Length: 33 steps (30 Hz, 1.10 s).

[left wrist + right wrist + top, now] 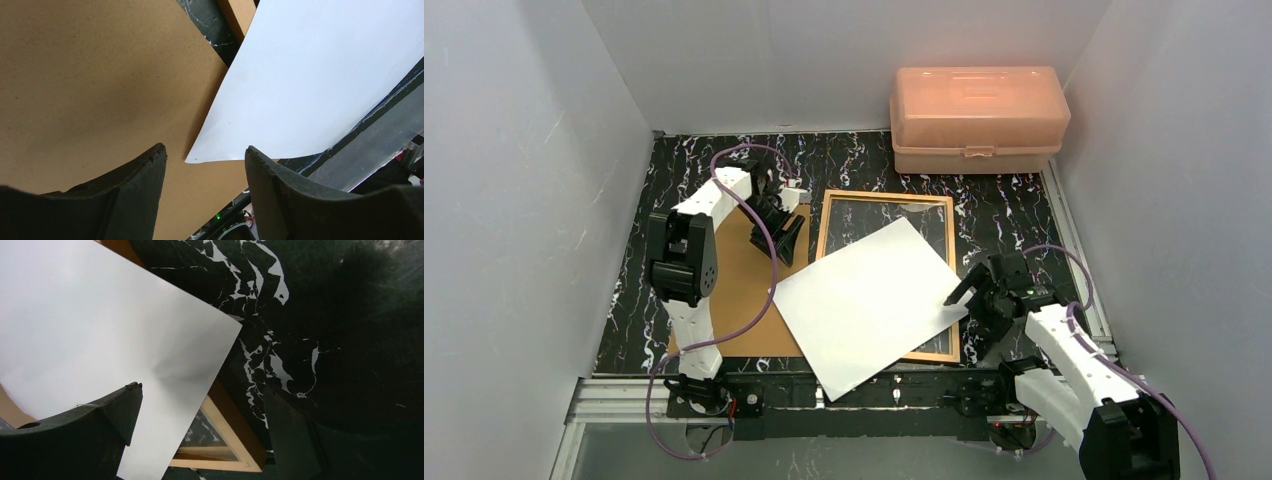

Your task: Put the photo into the frame

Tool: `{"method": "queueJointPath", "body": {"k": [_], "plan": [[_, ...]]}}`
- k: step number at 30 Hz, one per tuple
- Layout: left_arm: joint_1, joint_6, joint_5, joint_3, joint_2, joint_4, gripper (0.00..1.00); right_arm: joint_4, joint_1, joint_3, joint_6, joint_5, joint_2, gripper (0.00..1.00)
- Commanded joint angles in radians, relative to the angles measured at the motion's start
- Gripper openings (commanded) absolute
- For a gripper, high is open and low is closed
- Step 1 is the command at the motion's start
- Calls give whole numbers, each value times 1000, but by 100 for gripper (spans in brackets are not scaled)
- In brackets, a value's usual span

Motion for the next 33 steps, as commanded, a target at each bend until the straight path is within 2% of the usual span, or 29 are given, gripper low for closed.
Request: {"method": "queueJointPath", "body": {"k": [1,5,12,17,33], "plan": [[-14,-1,34,-7,-21,-7,57,185,-30,-98,16,-101,4,99],[-14,-1,32,-12,-20,-7,57,319,-42,-138,34,-113,-17,99],[-15,-2,15,-26,-15,-3,53,378,-47,-159,30,-51,-114,98],[-28,1,13,-62,-19,10,46,449,-49,-183,29,-60,-111,92],[-52,-25,6,-106,6,52,42,649,-51,-114,-6,-150,-20,65]]}}
